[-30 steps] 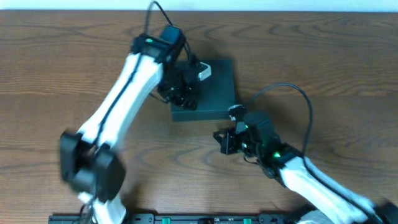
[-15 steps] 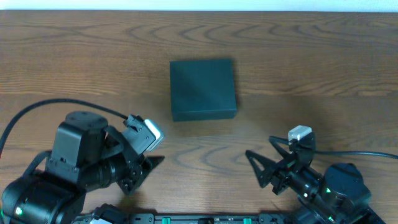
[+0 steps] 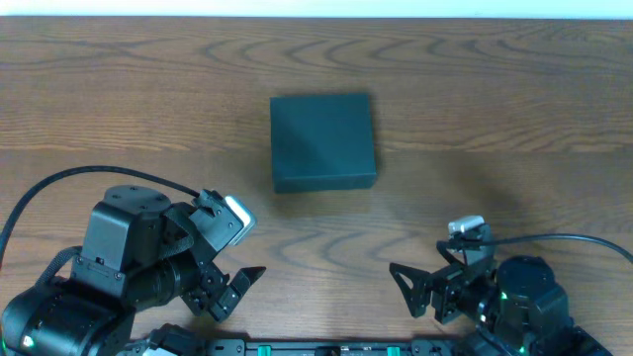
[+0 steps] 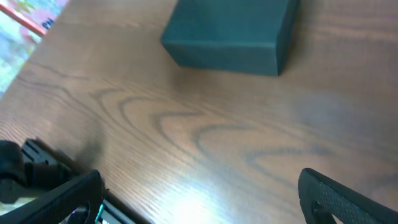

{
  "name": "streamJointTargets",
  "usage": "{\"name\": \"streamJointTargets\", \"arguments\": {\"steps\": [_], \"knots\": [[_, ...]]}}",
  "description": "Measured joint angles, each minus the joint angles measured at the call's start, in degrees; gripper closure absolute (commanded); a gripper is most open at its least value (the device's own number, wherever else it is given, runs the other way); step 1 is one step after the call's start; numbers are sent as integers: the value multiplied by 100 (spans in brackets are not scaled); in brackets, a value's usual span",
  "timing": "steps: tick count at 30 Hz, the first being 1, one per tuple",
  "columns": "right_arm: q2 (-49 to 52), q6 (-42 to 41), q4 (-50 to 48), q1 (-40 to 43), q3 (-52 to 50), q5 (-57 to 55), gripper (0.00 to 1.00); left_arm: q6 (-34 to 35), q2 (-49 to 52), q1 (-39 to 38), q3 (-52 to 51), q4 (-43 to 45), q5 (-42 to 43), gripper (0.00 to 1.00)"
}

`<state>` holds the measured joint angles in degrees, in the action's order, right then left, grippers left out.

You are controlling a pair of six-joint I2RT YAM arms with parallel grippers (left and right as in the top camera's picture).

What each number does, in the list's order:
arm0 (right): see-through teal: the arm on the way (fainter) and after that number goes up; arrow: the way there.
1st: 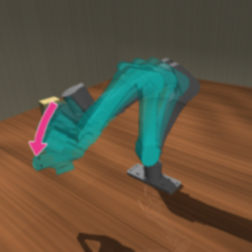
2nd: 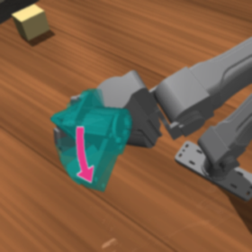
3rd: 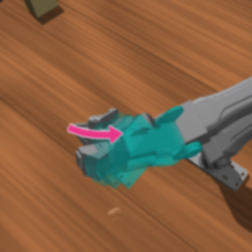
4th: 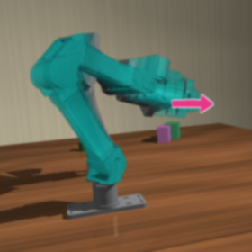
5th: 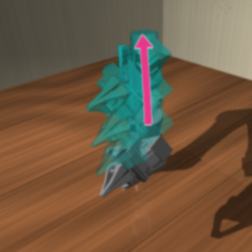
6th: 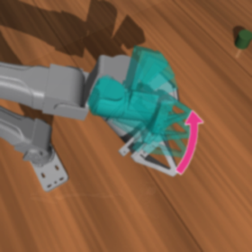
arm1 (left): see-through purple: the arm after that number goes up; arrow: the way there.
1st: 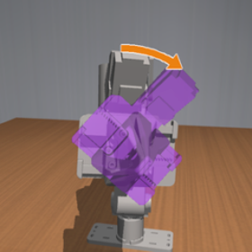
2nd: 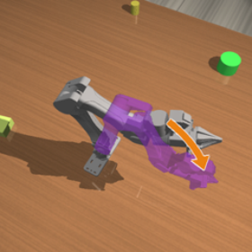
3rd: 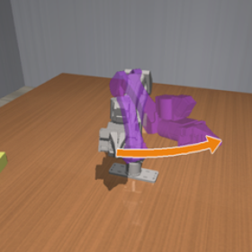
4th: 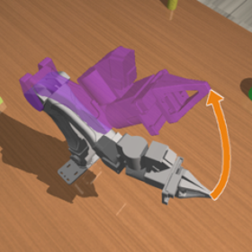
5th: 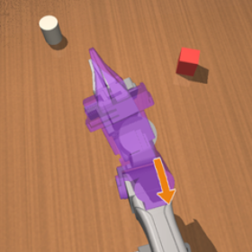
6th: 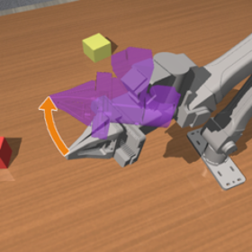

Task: Pack container

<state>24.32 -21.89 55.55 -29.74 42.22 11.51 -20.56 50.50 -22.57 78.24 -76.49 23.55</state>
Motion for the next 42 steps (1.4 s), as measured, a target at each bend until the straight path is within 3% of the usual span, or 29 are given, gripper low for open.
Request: {"name": "streamJointTargets", "arguments": {"steps": [6, 10, 16, 27, 35, 42], "knots": [[0, 0, 245, 0, 0, -2, 1, 0, -37, -2, -2, 55, -2, 5], [0, 0, 251, 0, -2, 0, 1, 284, -481, 354, -389, 927, -350, 5], [4, 0, 254, 0, -22, -2, 1, 1043, -2378, 1491, -2361, 2378, -944, 5], [17, 0, 251, 0, -33, 0, 1, 2339, -4852, 2249, -5945, 4201, -927, 5], [17, 0, 256, 0, -33, 0, 1, 2986, -4970, 2326, -7010, 5274, -1091, 5], [22, 0, 256, 0, -35, -2, 1, 3110, -4977, 2332, -7016, 5296, -1364, 5]]}}
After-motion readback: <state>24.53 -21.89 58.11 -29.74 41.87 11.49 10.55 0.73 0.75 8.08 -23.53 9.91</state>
